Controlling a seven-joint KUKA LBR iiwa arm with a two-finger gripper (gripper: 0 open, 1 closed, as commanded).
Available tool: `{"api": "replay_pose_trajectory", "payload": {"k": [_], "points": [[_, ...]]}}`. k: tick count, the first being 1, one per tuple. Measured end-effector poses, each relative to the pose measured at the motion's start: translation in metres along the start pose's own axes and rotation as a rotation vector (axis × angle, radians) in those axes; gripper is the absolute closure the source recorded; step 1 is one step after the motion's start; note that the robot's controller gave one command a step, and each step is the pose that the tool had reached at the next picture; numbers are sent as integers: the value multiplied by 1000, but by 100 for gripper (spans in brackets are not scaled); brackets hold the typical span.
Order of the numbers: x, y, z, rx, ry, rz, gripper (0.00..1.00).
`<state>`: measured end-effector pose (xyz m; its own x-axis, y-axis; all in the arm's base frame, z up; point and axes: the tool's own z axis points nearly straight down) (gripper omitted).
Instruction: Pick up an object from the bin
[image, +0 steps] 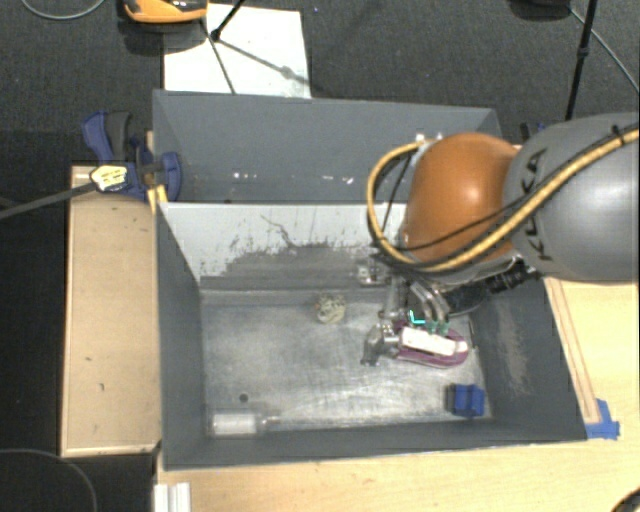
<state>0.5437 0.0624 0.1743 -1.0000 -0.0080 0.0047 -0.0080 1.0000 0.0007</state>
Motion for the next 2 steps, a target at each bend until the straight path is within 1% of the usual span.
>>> {"api": "replay_pose_trajectory", "payload": {"k": [1,2], "points": [[-44,-10,34,1,-10,-102,0],[-51,5,99,-4,-11,298,0]]}}
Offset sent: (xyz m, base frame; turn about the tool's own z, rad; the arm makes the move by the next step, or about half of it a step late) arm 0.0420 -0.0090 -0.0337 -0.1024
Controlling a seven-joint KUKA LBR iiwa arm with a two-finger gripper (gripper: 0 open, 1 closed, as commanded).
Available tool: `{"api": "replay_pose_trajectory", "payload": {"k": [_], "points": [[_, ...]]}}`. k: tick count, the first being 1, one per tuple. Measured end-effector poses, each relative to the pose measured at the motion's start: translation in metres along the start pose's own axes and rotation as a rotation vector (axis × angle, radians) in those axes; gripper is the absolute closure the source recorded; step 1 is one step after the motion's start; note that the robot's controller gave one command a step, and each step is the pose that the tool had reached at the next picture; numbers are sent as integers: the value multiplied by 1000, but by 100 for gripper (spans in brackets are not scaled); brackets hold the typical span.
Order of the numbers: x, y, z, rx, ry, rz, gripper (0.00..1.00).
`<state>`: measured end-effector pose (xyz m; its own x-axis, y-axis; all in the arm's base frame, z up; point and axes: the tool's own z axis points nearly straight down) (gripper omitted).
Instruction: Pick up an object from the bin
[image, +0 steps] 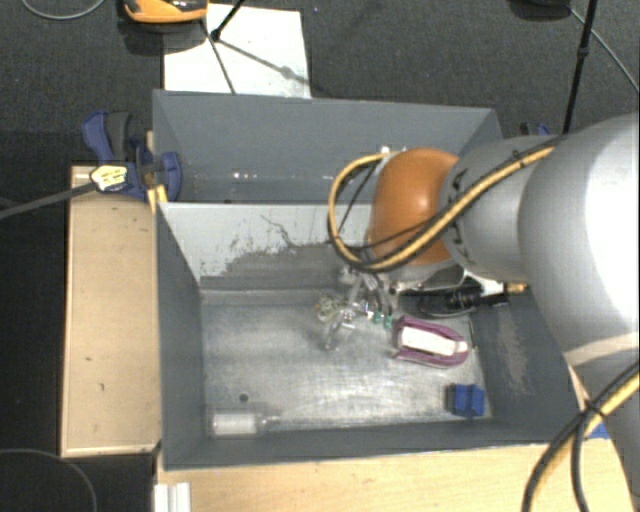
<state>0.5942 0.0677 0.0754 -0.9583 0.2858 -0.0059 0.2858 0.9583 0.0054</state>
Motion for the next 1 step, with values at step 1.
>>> {"api": "replay_pose_trajectory", "payload": {"k": [1], "points": [[1,-1,2,2,4,0,100]]}}
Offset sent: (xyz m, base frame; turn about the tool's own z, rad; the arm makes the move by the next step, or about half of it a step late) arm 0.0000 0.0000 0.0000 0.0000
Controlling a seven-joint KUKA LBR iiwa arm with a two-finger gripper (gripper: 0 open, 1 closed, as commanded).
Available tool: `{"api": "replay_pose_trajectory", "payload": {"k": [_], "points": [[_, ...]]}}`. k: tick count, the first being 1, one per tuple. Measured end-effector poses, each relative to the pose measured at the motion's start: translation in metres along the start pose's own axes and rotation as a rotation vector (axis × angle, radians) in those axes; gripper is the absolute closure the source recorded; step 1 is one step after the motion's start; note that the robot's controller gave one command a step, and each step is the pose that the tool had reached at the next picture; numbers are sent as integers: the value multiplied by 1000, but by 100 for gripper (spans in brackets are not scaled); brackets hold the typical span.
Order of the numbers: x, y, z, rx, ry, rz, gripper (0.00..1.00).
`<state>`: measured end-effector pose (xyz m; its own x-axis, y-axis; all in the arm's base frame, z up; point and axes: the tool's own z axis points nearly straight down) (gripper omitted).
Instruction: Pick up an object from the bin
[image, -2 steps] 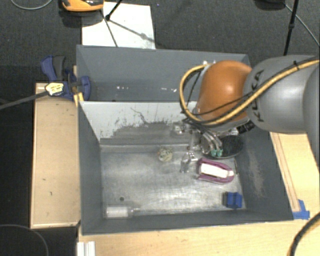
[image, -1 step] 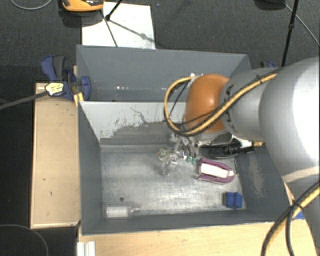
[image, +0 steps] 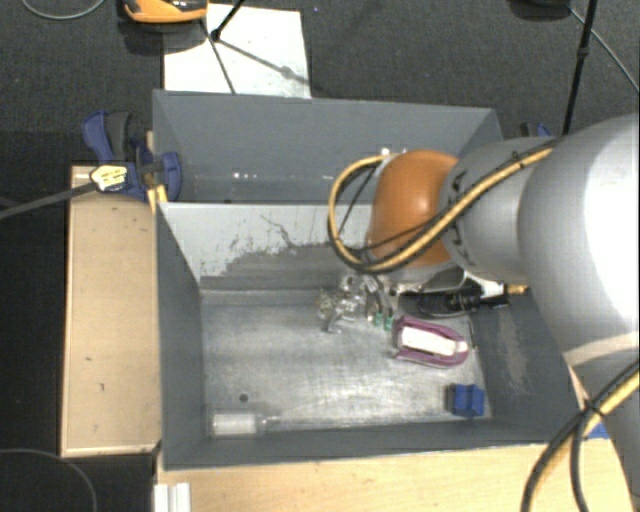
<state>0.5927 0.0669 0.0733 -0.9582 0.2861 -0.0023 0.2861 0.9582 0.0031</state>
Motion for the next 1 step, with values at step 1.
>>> {"api": "replay_pose_trajectory", "payload": {"k": [1], "points": [[13,-17,-124,-1,-7,1,100]]}}
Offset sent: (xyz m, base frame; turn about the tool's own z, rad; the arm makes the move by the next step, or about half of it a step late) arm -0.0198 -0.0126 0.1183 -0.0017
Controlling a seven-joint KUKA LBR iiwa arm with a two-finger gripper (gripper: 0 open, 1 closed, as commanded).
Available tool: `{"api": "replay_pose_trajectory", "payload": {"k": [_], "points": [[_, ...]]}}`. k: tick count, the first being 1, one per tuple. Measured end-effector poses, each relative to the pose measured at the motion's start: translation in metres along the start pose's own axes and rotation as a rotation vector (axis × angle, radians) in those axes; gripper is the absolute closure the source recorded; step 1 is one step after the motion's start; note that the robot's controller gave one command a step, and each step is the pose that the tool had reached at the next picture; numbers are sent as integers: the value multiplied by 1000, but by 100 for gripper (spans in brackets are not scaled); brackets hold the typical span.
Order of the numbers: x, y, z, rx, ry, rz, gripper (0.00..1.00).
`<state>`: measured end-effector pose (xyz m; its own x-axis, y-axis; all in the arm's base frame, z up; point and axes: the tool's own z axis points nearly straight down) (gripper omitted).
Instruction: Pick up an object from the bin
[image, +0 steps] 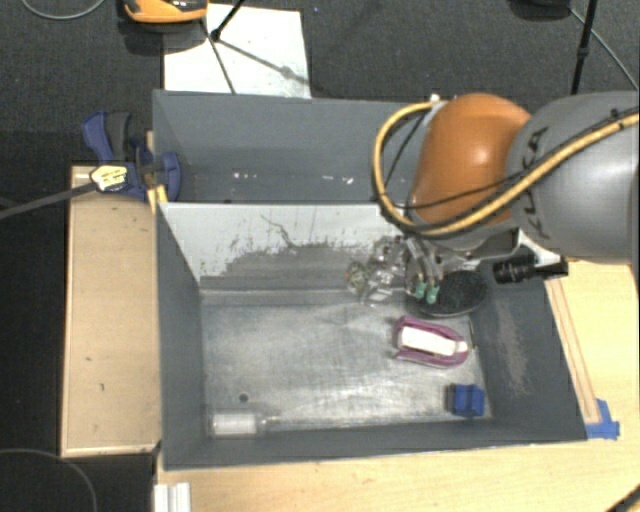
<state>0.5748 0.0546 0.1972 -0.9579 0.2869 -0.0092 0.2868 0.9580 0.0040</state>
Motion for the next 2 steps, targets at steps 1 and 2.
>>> {"api": "replay_pose_trajectory", "payload": {"k": [1,2], "points": [[1,0,5,3,8,-1,100],[0,13,-7,2,3,-35,100]]}}
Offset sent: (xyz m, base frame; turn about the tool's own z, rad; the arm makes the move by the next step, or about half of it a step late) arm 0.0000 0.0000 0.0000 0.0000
